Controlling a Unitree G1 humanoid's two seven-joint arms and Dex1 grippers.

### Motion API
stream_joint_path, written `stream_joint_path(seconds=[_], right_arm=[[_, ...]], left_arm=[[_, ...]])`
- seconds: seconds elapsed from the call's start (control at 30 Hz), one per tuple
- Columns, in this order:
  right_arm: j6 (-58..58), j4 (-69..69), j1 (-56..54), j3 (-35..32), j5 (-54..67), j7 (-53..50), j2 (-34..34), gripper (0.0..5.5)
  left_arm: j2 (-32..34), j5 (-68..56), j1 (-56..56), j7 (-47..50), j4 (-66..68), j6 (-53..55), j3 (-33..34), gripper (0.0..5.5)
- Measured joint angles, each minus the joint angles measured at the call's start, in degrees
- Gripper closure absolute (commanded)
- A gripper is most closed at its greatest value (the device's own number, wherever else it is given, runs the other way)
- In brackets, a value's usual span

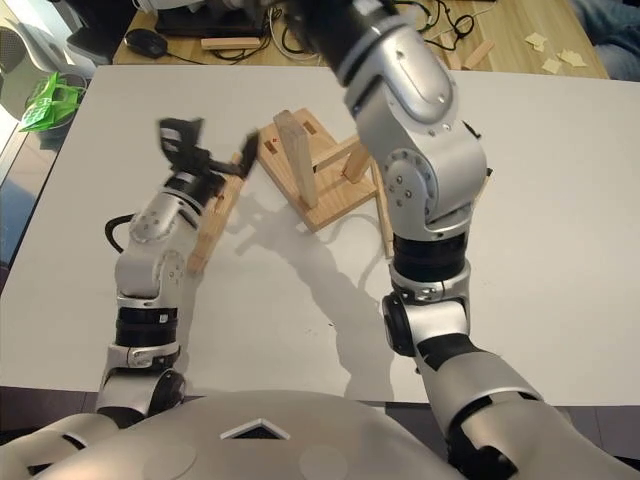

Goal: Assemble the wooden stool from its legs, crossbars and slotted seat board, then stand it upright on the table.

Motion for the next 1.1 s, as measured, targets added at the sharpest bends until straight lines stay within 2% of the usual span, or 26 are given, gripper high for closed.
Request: stream_joint_path(seconds=[0.1, 0.23, 0.37, 0.47, 0.57, 0.7, 0.83, 1.1], right_arm=[[4.84, 4.15, -4.18, 2.32, 2.66, -0.14, 4.96, 5.47], [10.11, 6.1, -4.87, 6.56, 3.09, -3.15, 7.36, 5.47], [12.77, 5.48, -0.26, 14.12, -1.65, -8.74, 7.32, 5.47], [6.19, 5.44, 2.55, 18.8, -10.55, -10.93, 6.32, 5.47], [1.3, 4.54, 2.56, 20.57, -15.41, -10.63, 5.46, 5.47], [3.22, 4.35, 5.24, 26.46, -18.61, -7.23, 3.64, 5.47], [8.24, 4.08, 7.3, 28.81, -20.52, -5.04, 1.24, 5.47], [13.16, 1.82, 10.56, 26.88, -26.41, -6.81, -2.93, 5.47]], left_arm=[[-0.83, -3.01, -2.56, 9.03, 5.63, -5.66, 10.98, 0.1], [-0.1, -3.21, -2.61, 16.54, 12.33, -8.62, 17.95, 0.1], [-0.04, -2.99, -2.7, 17.94, 14.37, -9.83, 17.86, 0.1], [-0.01, -3.12, -2.89, 17.74, 15.7, -9.83, 17.21, 0.1], [0.15, -3.33, -2.99, 17.16, 16.48, -9.7, 17.06, 0.1], [0.39, -3.5, -3.05, 16.84, 16.62, -9.58, 16.8, 0.1], [0.76, -3.77, -3.47, 16.77, 16.85, -9.43, 16.71, 0.1], [0.92, -4.29, -3.68, 16.61, 17.92, -9.11, 16.73, 0.1]])
